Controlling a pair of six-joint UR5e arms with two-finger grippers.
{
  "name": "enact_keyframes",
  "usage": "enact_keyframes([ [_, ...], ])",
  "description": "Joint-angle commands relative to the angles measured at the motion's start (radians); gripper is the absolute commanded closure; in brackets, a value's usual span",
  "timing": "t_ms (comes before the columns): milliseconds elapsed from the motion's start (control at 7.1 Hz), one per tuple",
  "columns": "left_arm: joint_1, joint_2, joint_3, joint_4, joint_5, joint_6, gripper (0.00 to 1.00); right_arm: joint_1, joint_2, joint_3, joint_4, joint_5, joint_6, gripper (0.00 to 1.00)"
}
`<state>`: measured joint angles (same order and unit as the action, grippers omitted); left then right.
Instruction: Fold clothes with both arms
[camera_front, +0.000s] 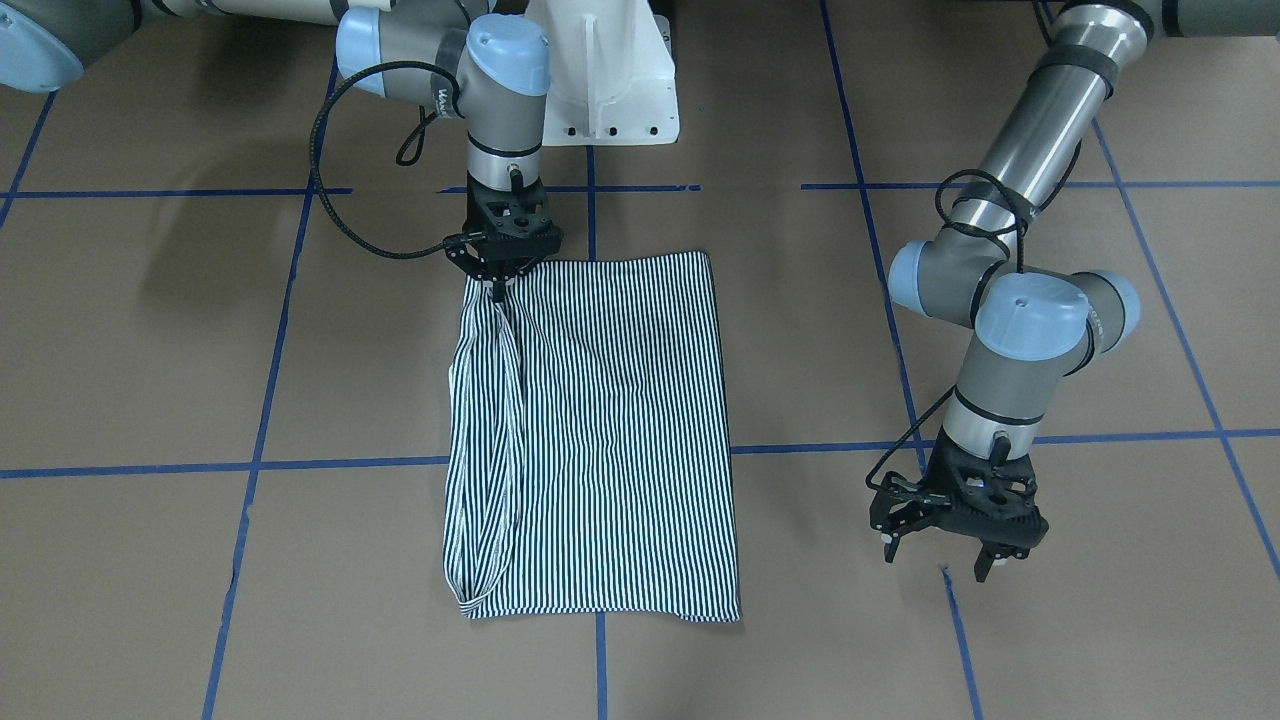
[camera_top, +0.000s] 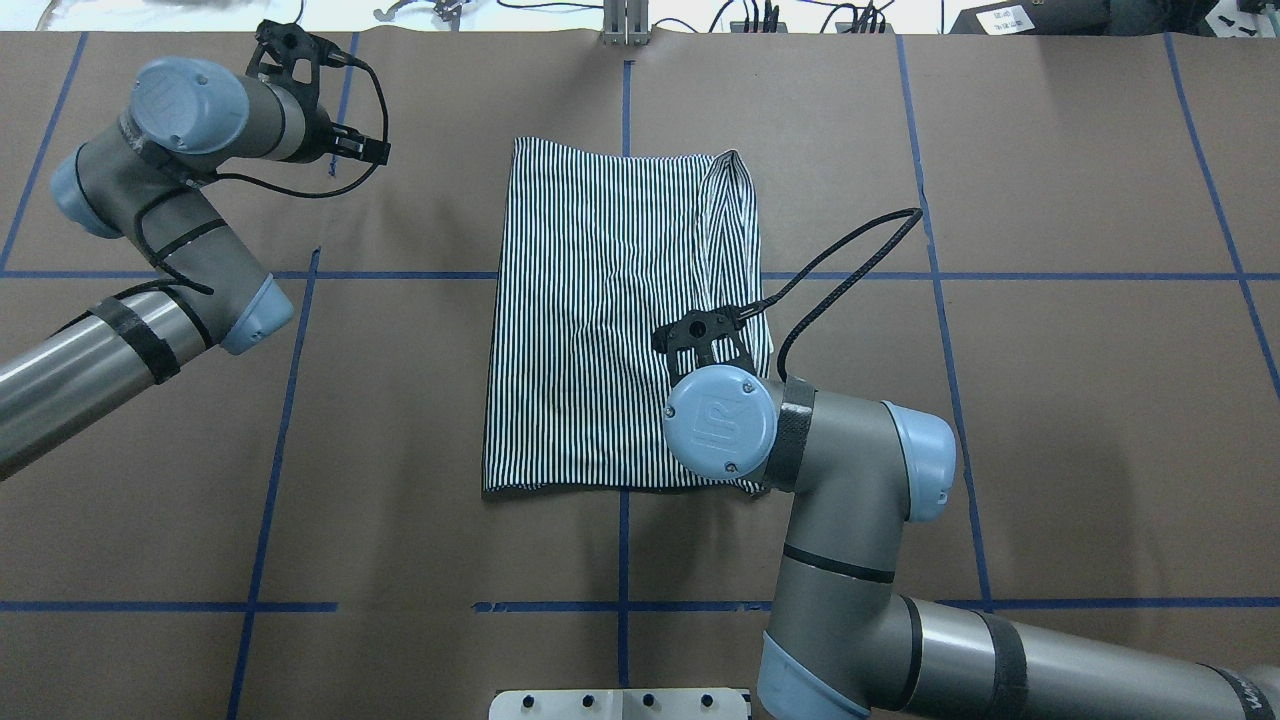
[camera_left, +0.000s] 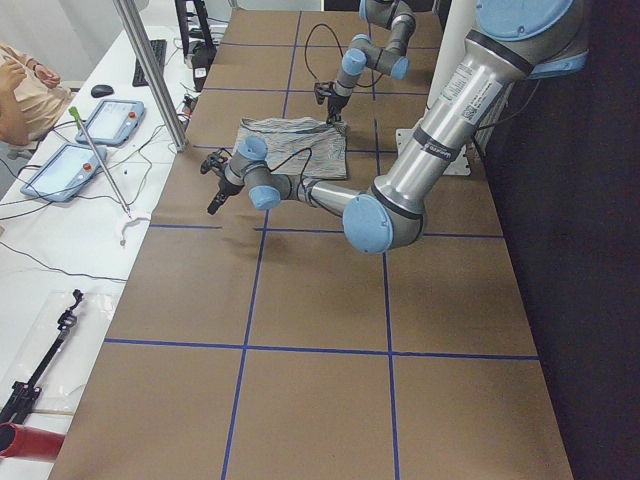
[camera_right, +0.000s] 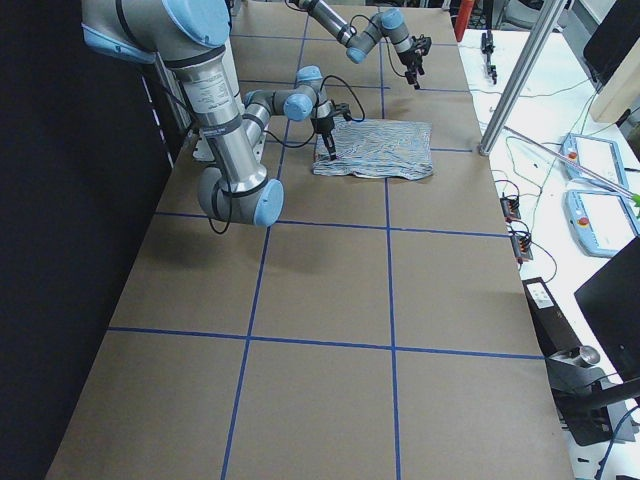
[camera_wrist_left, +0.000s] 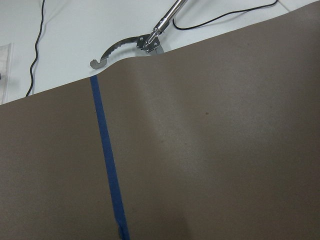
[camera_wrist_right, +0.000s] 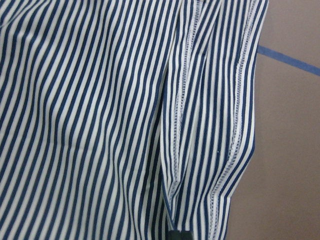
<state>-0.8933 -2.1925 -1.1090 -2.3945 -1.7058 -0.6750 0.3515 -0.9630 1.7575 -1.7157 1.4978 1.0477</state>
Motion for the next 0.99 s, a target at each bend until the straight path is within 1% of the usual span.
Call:
enact_keyframes([
  [0,0.002,0.000,-0.002,0.000,0.000,0.000,0.00,0.007,-0.029,0.029,-0.001,0.012,0.001,1.00],
  [141,0.002,0.000,-0.002,0.000,0.000,0.000,0.00,0.006,-0.083,0.068,0.001,0.009,0.006,1.00],
  [282,0.007,0.000,-0.002,0.000,0.000,0.000,0.00,0.003,-0.100,0.083,0.002,0.005,0.012,1.00],
  [422,0.007,0.000,-0.002,0.000,0.000,-0.002,0.00,-0.011,-0.114,0.079,0.002,0.004,0.012,1.00],
  [563,0.007,0.000,-0.002,0.000,0.000,0.000,0.00,-0.012,-0.112,0.071,0.007,0.002,0.014,0.26],
  [704,0.008,0.000,-0.002,0.000,0.000,-0.002,0.00,-0.011,-0.112,0.073,0.008,0.001,0.020,0.00],
  [845,0.010,-0.001,-0.012,0.000,0.000,-0.014,0.00,-0.002,-0.109,0.079,0.010,0.001,0.020,0.00],
])
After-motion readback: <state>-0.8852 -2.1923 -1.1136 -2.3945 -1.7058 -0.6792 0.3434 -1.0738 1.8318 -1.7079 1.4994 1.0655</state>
